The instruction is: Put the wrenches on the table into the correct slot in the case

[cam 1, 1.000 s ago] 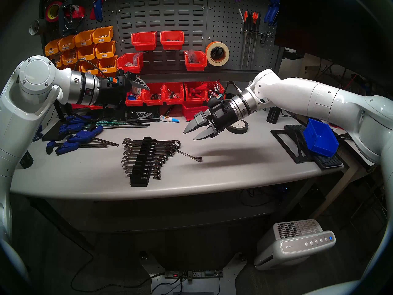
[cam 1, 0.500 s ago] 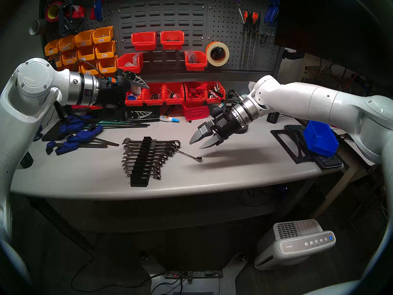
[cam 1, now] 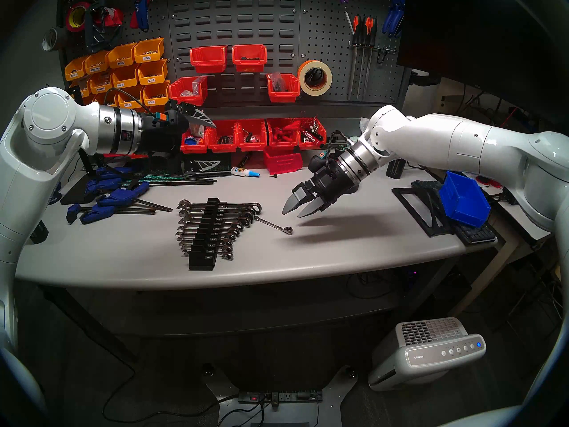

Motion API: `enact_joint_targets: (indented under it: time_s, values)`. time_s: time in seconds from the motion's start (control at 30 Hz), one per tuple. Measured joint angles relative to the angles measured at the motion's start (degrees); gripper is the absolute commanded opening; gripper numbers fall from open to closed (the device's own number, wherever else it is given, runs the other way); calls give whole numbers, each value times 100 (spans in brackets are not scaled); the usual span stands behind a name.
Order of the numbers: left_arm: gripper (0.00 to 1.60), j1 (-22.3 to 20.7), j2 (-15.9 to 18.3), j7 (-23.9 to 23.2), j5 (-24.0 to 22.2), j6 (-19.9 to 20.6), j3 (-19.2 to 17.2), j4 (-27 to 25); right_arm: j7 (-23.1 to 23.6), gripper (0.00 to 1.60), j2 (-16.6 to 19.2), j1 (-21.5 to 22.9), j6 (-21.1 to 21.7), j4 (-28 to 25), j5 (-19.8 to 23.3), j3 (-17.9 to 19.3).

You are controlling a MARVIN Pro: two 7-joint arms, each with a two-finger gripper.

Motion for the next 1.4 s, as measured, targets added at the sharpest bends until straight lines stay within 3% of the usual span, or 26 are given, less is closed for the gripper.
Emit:
enact_joint_targets:
  time_s: [0.27,0.93,1.1,1.17,1.4]
  values:
    - [160,100,0,62,-21,-27,-77,-32,1,160,-71,125,0,-72,-160,-163]
    - [160,378,-8,251,-79,-87,-340,-135,96,160,-635,933,-106,-930,-1995,-915]
    - [160,472,-24,313,-93,-102,-432,-174,419,160,-794,1108,-469,-1050,-2534,-1127]
    - [160,546,-43,357,-101,-113,-503,-202,708,160,-881,1193,-799,-1052,-2851,-1238]
    - [160,719,-89,434,-110,-131,-635,-258,1280,160,-994,1249,-1442,-903,-3219,-1360]
